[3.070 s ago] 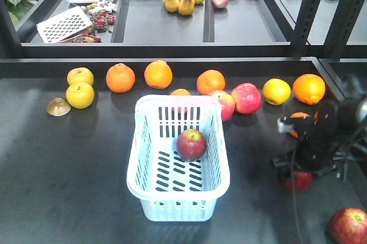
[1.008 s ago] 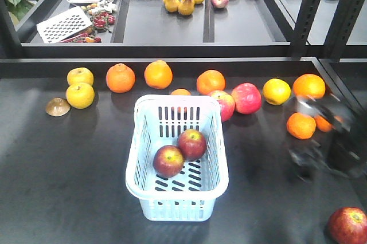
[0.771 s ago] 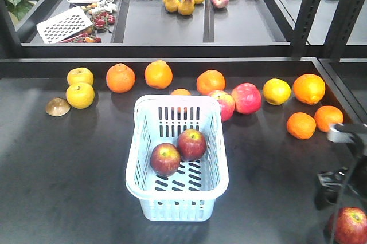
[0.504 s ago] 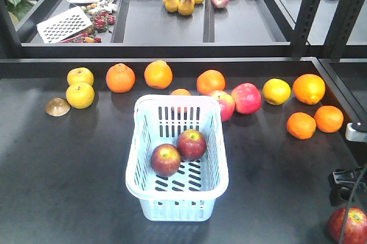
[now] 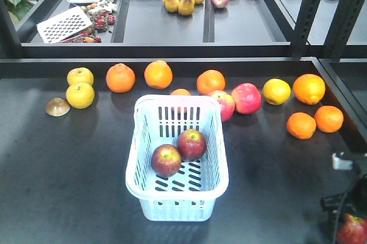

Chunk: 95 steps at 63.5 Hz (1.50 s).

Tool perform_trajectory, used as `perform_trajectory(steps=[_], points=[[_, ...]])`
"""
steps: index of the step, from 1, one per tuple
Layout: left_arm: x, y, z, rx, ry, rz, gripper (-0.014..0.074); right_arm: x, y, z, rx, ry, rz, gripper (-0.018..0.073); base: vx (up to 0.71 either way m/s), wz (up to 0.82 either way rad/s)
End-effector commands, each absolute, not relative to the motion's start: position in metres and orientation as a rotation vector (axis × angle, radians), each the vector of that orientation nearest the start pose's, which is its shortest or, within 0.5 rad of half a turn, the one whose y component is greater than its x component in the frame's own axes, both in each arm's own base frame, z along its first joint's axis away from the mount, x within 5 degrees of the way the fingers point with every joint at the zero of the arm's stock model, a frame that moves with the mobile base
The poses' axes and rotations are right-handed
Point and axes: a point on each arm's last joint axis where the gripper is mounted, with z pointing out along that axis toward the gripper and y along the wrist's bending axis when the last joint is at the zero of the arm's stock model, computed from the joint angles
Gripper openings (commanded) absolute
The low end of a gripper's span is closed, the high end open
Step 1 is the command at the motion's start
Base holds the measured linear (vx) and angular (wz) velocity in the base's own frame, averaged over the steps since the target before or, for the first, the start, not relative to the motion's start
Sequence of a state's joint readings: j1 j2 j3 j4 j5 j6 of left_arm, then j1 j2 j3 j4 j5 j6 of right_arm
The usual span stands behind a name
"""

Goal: Pick three apples into basket with both arms
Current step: 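Reach the right gripper to the nearest red apple and grasp it, then place the third apple into the basket and release it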

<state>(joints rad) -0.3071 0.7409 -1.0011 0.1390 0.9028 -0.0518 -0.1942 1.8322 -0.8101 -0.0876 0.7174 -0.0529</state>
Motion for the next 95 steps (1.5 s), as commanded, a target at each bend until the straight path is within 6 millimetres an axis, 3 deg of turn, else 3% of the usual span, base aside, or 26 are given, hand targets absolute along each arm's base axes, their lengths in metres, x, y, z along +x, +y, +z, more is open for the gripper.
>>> perform_trajectory(steps=[1, 13, 29, 39, 46, 50, 60, 69, 81, 95], points=[[0.122, -0.028, 0.414, 0.278, 2.001, -0.061, 0.0555, 0.270, -0.060, 0.106, 0.126, 3.191, -0.072, 0.0636, 0.00, 0.00], [0.122, -0.028, 0.414, 0.278, 2.001, -0.061, 0.0555, 0.273, -0.060, 0.094, 0.127, 3.200, -0.063, 0.0615, 0.00, 0.00], [0.122, -0.028, 0.414, 0.278, 2.001, -0.061, 0.0555, 0.273, -0.058, 0.099, 0.193, 3.197, -0.054, 0.0366, 0.00, 0.00], [0.122, -0.028, 0.414, 0.278, 2.001, -0.061, 0.0555, 0.274, -0.055, 0.124, 0.230, 3.108, -0.005, 0.0307, 0.00, 0.00], [0.122, -0.028, 0.414, 0.278, 2.001, -0.061, 0.0555, 0.272, -0.043, 0.161, 0.187, 2.981, 0.038, 0.0307, 0.00, 0.00], [0.122, -0.028, 0.414, 0.278, 2.001, -0.061, 0.0555, 0.270, -0.029, 0.182, 0.129, 2.912, 0.074, 0.0307, 0.00, 0.00], [0.122, -0.028, 0.414, 0.278, 2.001, -0.061, 0.0555, 0.252, 0.027, 0.234, -0.153, 2.731, 0.159, 0.0307, 0.00, 0.00], [0.122, -0.028, 0.414, 0.278, 2.001, -0.061, 0.0555, 0.232, 0.085, 0.262, -0.322, 2.561, 0.330, 0.0307, 0.00, 0.00], [0.122, -0.028, 0.414, 0.278, 2.001, -0.061, 0.0555, 0.226, 0.144, 0.270, -0.485, 2.402, 0.463, 0.0307, 0.00, 0.00], [0.122, -0.028, 0.414, 0.278, 2.001, -0.061, 0.0555, 0.264, 0.187, 0.267, -0.574, 2.399, 0.471, 0.0342, 0.00, 0.00]])
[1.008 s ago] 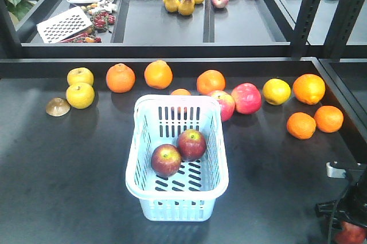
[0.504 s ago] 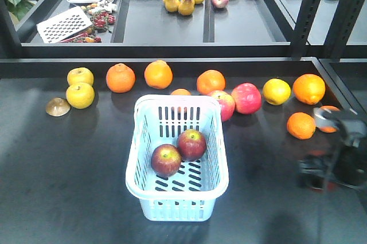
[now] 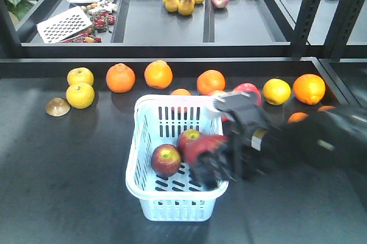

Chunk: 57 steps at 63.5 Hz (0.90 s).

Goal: Pick three apples into basket with both arms
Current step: 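Place the third apple into the basket and release it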

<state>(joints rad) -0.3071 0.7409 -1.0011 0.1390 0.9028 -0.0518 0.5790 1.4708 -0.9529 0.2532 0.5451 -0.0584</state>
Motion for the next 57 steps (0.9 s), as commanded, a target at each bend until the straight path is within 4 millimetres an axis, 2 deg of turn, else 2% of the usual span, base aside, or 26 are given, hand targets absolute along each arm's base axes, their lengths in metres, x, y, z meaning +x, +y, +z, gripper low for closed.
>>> perform_trajectory(steps=[1, 12, 21, 26, 38, 46, 52, 57], points=[[0.122, -0.028, 0.414, 0.278, 2.001, -0.061, 0.0555, 0.267, 0.189, 0.266, -0.578, 2.400, 0.466, 0.0349, 0.00, 0.00], [0.122, -0.028, 0.414, 0.278, 2.001, -0.061, 0.0555, 0.293, 0.207, 0.257, -0.616, 2.443, 0.442, 0.0500, 0.00, 0.00], [0.122, -0.028, 0.414, 0.278, 2.001, -0.061, 0.0555, 0.300, 0.212, 0.255, -0.623, 2.448, 0.441, 0.0661, 0.00, 0.00], [0.122, -0.028, 0.414, 0.278, 2.001, -0.061, 0.0555, 0.301, 0.210, 0.255, -0.618, 2.449, 0.440, 0.0712, 0.00, 0.00], [0.122, -0.028, 0.414, 0.278, 2.001, -0.061, 0.0555, 0.296, 0.205, 0.261, -0.624, 2.474, 0.417, 0.0708, 0.00, 0.00], [0.122, -0.028, 0.414, 0.278, 2.001, -0.061, 0.0555, 0.287, 0.192, 0.276, -0.630, 2.491, 0.320, 0.0682, 0.00, 0.00], [0.122, -0.028, 0.414, 0.278, 2.001, -0.061, 0.0555, 0.283, 0.173, 0.291, -0.585, 2.495, 0.247, 0.0662, 0.00, 0.00], [0.122, -0.028, 0.414, 0.278, 2.001, -0.061, 0.0555, 0.279, 0.149, 0.307, -0.538, 2.504, 0.209, 0.0649, 0.00, 0.00]])
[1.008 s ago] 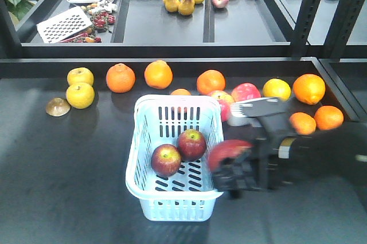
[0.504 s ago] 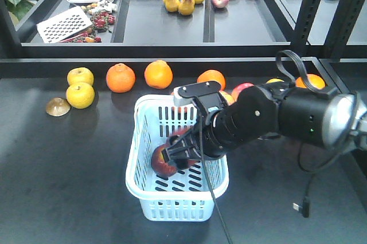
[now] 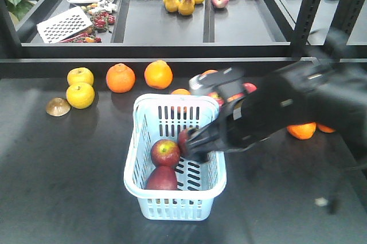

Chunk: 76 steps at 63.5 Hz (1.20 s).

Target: Pick three apples into basket with both arms

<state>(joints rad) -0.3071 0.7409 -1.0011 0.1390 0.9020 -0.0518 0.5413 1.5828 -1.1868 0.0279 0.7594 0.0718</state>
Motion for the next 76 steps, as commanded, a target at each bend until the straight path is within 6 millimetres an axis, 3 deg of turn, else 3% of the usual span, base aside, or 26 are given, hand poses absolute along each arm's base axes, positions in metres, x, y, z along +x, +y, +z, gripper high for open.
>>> perform_trajectory(steps=[1, 10, 19, 33, 50, 66, 76], points=[[0.122, -0.028, 0.414, 0.278, 2.001, -0.061, 0.0555, 0.278, 0.145, 0.309, -0.529, 2.507, 0.203, 0.0648, 0.00, 0.00], [0.122, -0.028, 0.414, 0.278, 2.001, -0.061, 0.0555, 0.270, 0.095, 0.332, -0.391, 2.542, 0.136, 0.0634, 0.00, 0.00], [0.122, -0.028, 0.414, 0.278, 2.001, -0.061, 0.0555, 0.248, 0.051, 0.357, -0.251, 2.553, 0.072, 0.0628, 0.00, 0.00], [0.122, -0.028, 0.414, 0.278, 2.001, -0.061, 0.0555, 0.204, 0.008, 0.391, -0.109, 2.485, -0.009, 0.0606, 0.00, 0.00], [0.122, -0.028, 0.414, 0.278, 1.998, -0.061, 0.0555, 0.167, -0.002, 0.412, -0.053, 2.401, -0.038, 0.0594, 0.00, 0.00], [0.122, -0.028, 0.414, 0.278, 1.998, -0.061, 0.0555, 0.162, -0.002, 0.414, -0.056, 2.383, -0.039, 0.0571, 0.00, 0.00], [0.122, -0.028, 0.414, 0.278, 1.997, -0.062, 0.0555, 0.162, -0.002, 0.415, -0.056, 2.381, -0.039, 0.0505, 0.00, 0.00]])
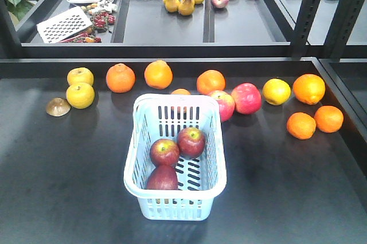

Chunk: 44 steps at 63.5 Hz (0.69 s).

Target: Pick three apples into basket with both arms

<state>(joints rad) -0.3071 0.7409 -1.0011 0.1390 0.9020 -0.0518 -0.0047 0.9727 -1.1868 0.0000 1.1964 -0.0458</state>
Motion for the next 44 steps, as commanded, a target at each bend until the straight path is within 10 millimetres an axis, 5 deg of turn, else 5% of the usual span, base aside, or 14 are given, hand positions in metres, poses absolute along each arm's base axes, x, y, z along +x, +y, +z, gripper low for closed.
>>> perform_trajectory(steps=[1, 14, 25, 30, 44], points=[[0.1218, -0.0281, 0.4145, 0.278, 1.997, -0.062, 0.0555, 0.1621, -0.0021, 0.4147, -0.056, 2.380, -0.039, 0.0495, 0.00, 0.00], [0.1218, -0.0281, 0.4145, 0.278, 1.997, -0.062, 0.0472, 0.1621, -0.0022, 0.4147, -0.056, 2.380, -0.041, 0.0249, 0.00, 0.00], [0.1216, -0.0280, 0.4139, 0.278, 2.004, -0.060, 0.0162, 0.1621, -0.0022, 0.4147, -0.056, 2.380, -0.041, -0.0017, 0.00, 0.00], [0.1215, -0.0280, 0.4138, 0.278, 2.005, -0.060, -0.0010, 0.1625, -0.0022, 0.4151, -0.055, 2.374, -0.041, -0.0011, 0.00, 0.00], [0.1216, -0.0280, 0.4139, 0.279, 2.003, -0.059, -0.0008, 0.1623, -0.0021, 0.4149, -0.055, 2.376, -0.039, -0.0009, 0.00, 0.00]])
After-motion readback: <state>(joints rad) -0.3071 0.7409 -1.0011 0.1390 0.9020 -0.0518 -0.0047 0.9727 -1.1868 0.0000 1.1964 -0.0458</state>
